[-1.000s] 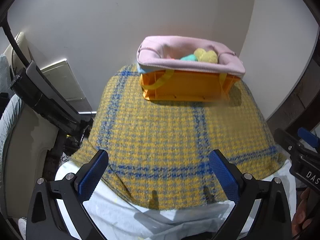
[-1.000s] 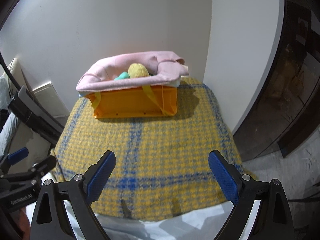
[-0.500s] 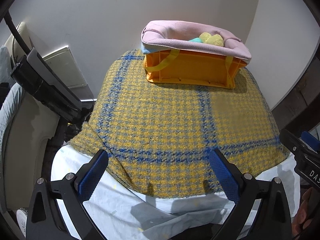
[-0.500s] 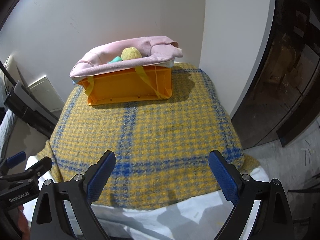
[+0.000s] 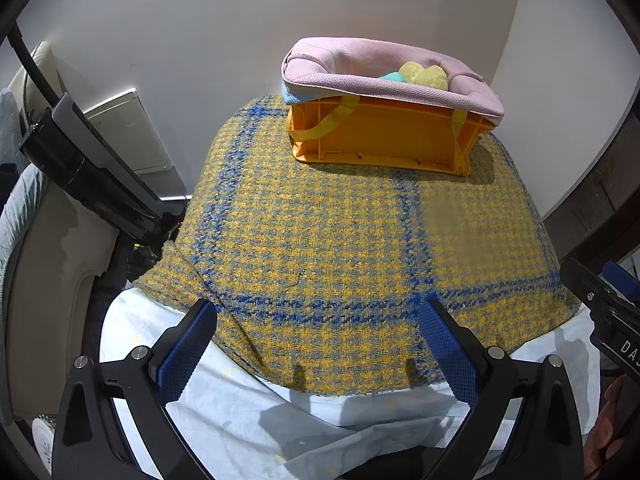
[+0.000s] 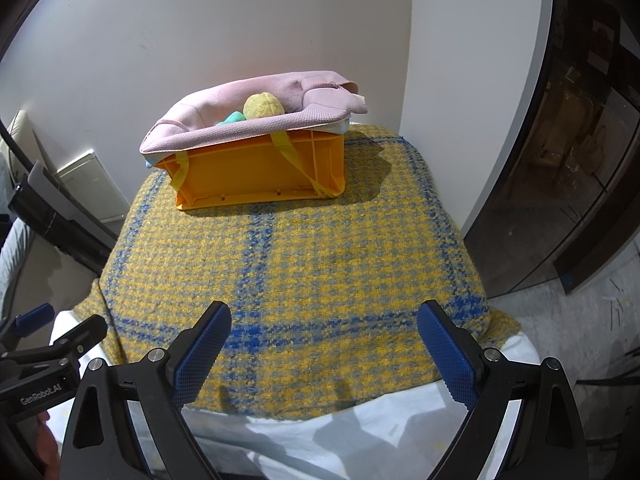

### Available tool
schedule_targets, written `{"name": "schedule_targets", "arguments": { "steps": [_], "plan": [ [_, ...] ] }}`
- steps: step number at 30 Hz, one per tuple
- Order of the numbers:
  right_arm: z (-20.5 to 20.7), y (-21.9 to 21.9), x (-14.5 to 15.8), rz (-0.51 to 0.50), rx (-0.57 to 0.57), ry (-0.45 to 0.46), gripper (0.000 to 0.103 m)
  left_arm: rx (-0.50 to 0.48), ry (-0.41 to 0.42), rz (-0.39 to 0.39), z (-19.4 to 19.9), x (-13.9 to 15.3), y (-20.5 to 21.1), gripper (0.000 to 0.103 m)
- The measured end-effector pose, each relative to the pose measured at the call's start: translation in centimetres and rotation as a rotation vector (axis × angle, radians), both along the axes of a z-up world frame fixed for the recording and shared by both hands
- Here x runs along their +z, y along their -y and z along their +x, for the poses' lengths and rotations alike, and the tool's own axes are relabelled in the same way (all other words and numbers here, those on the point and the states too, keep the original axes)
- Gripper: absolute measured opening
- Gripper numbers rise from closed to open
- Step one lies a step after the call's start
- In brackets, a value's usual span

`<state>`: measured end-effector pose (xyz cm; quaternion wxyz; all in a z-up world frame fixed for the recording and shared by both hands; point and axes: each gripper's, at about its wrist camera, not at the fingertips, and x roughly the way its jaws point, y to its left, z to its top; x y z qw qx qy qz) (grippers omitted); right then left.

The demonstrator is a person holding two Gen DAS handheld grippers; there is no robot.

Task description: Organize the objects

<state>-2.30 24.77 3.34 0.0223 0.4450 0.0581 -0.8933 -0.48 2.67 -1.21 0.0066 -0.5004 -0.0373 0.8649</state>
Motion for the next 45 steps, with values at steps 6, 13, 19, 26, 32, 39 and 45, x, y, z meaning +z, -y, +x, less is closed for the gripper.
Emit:
{"name": "schedule_targets", "arguments": {
  "steps": [6,13,19,26,32,39,45],
  "plan": [
    [-0.09,0.02,0.03,0.001,0.003,-0.001,0.094,0.001,0.000,0.000,0.02,-0.02,-0.05,0.103],
    [-0.11,-0.15,0.10,-0.002,0.009,-0.001,0.094,0.000,-0.001,0.000,0.05,-0.02,-0.02,0.103],
    [-0.07,-0.11,0.17,-0.003,0.009,-0.004,0.094,-0.004,0.000,-0.001,0.03,0.02,-0.08,0.103],
    [-0.12,-0.23,0.23,-0.003,0.011,-0.005,0.094,-0.003,0.000,-0.001,0.00,0.05,-0.18,0.103],
    [-0.12,-0.22,0.31,-0.004,0.012,-0.007,0.094,-0.002,0.002,0.001,-0.03,0.09,-0.19,0.103],
    [-0.14,-0.27,0.26,-0.005,0.013,-0.005,0.094,-0.002,0.002,0.002,-0.05,0.08,-0.18,0.103],
    [-0.12,-0.21,0.23,-0.004,0.011,-0.006,0.094,0.003,0.003,0.009,-0.07,0.00,-0.18,0.103]
  ]
}}
